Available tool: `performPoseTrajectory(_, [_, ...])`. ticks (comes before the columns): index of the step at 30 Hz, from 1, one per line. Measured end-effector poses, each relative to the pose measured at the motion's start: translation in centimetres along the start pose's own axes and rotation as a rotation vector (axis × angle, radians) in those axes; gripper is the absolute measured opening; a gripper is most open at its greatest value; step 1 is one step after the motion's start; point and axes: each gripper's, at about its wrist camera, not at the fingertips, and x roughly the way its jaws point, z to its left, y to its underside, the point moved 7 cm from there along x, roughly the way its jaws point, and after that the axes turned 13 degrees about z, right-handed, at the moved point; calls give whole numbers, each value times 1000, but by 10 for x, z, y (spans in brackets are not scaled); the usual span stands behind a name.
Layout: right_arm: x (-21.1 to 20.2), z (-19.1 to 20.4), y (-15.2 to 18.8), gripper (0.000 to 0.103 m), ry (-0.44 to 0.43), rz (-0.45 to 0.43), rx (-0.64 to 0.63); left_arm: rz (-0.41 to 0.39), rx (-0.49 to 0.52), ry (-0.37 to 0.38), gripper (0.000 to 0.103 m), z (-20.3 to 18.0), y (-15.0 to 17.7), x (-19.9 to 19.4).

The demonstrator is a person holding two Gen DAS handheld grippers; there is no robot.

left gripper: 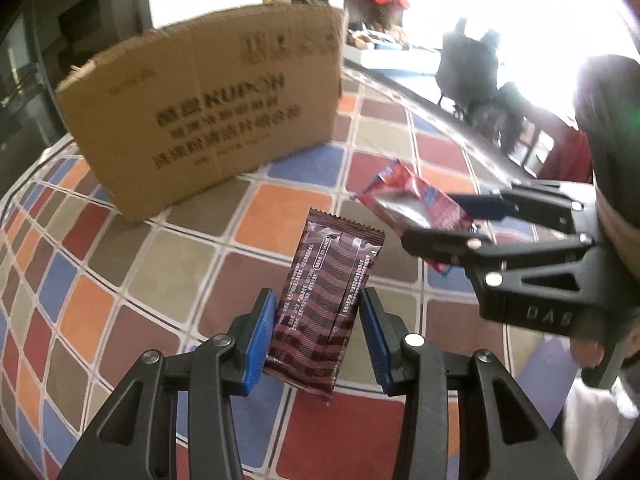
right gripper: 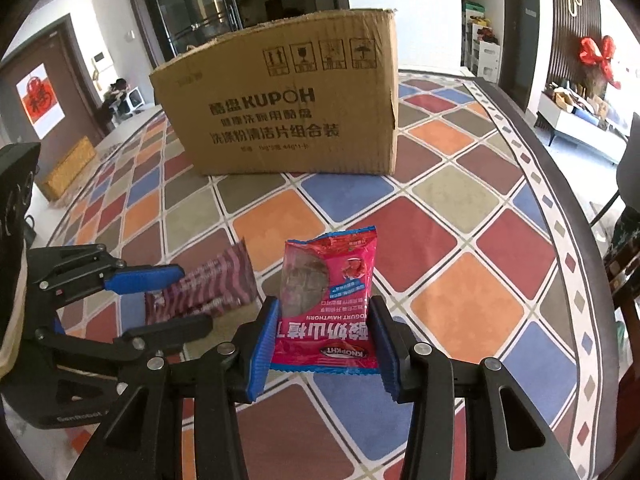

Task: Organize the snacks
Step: 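Lift the bar and hawthorn bag and carry both over the box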

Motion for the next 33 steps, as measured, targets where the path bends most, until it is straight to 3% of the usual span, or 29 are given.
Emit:
performPoseTrajectory(20, [-48,19,-30,46,-5,-144,-10,-209,-143,-30,43,28,-30,-66])
performPoseTrajectory(33, [-94,23,-77,46,-1,-290,-25,-325,-198,-79,43,52,-65,-112])
